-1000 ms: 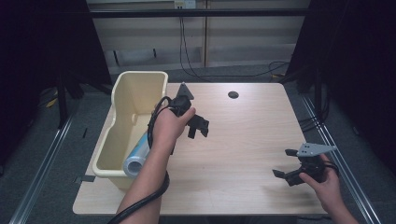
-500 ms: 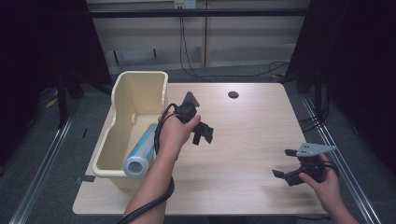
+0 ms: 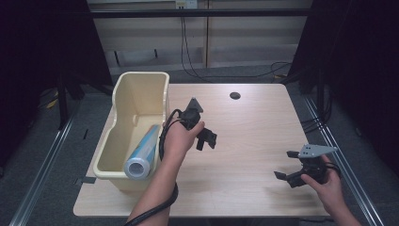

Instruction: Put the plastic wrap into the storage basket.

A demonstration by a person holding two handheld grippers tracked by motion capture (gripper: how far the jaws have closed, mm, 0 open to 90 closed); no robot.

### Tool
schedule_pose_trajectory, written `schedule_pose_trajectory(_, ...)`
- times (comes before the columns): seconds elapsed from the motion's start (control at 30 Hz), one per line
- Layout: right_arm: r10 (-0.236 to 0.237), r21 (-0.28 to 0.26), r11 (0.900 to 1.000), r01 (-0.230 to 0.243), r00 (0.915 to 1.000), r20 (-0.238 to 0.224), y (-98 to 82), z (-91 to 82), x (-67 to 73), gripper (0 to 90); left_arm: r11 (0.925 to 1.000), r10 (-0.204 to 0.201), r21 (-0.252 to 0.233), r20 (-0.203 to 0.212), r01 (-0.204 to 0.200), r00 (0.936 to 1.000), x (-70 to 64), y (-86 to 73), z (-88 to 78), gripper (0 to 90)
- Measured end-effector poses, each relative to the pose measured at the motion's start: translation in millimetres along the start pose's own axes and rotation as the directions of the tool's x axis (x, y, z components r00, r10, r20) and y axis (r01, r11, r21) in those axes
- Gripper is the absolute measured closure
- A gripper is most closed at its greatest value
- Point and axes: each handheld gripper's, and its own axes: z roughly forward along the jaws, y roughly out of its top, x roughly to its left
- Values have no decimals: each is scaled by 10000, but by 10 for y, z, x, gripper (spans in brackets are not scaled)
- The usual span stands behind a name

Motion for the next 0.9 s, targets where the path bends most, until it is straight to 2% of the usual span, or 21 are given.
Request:
schedule_pose_trajectory(0.27,-20,73,10000,20,10000,-32,-3,10,1,16,9995,306,123,-43,-305,9995,-11,-40,91,45)
schedule_pose_trajectory(0.4,151,19,9999,-151,9999,-84,-17,14,-21,16,9995,316,62,-43,-315,9995,-23,-64,142,43)
schedule_pose_trajectory(0.5,231,46,9997,-231,9997,-39,-31,18,-37,16,9985,531,167,-129,-529,9985,-21,-84,180,44)
schedule_pose_trajectory(0.63,256,66,9997,-256,9997,-64,-34,23,-41,16,9975,703,70,-160,-702,9974,-38,-108,228,43)
schedule_pose_trajectory(0.73,290,84,9995,-290,9996,-53,-43,24,-51,16,9963,847,132,-45,-846,9964,-36,-132,296,43)
schedule_pose_trajectory(0.9,354,92,9993,-353,9994,-51,-51,20,-62,16,9969,782,45,-28,-782,9969,-10,-159,355,45)
